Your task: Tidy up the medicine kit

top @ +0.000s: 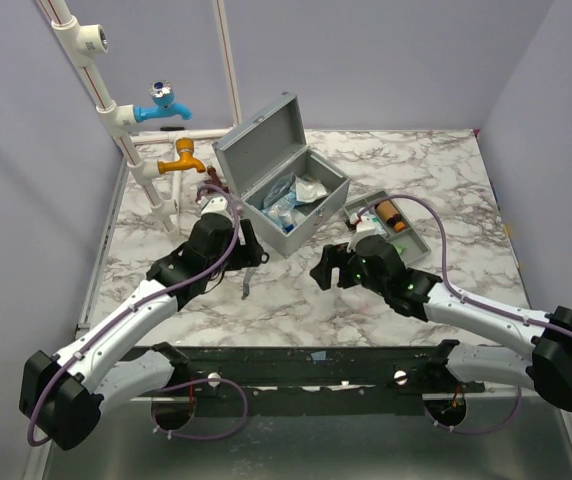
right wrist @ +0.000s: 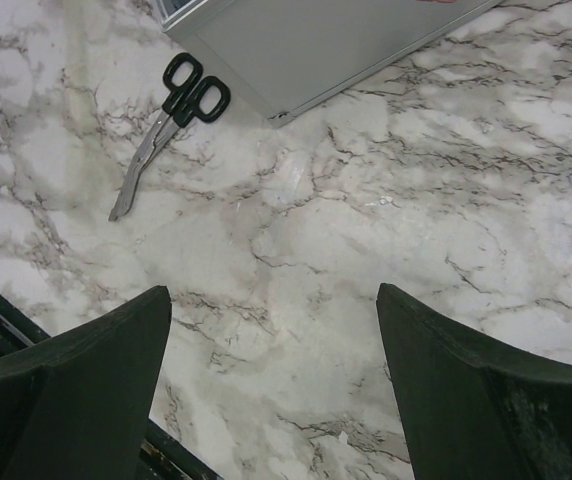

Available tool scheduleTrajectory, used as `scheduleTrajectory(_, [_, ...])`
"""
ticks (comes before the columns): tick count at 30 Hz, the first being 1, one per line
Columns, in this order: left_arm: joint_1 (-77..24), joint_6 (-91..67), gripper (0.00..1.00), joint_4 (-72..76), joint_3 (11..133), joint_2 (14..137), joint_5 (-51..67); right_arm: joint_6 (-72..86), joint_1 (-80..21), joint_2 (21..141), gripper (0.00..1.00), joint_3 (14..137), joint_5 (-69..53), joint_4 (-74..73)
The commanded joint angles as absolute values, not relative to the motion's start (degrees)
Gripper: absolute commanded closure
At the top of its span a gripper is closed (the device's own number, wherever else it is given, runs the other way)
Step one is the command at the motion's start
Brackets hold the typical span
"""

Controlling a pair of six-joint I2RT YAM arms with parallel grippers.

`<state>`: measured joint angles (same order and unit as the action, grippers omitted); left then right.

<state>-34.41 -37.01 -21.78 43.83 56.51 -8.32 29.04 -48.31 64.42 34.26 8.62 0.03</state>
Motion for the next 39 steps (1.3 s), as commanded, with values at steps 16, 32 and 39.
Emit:
scheduleTrajectory(16, [-26.1,-38.7,0.30,-16.4,37.3,73.3,-0.2,30.3,-48.4,68.7,0.17,35.1,2.2,4.9])
scheduleTrajectory(32, [-29.4,-35.9,0.45,-18.2,39.8,82.1,-1.8,30.8,-48.3,71.7,0.18,34.8,1.5,6.5])
scheduleTrajectory(39, [-31.1,-35.9,0.52,-20.8,41.6,84.0,-4.8,31.4,-48.3,71.7,0.18,34.1,1.7,6.9])
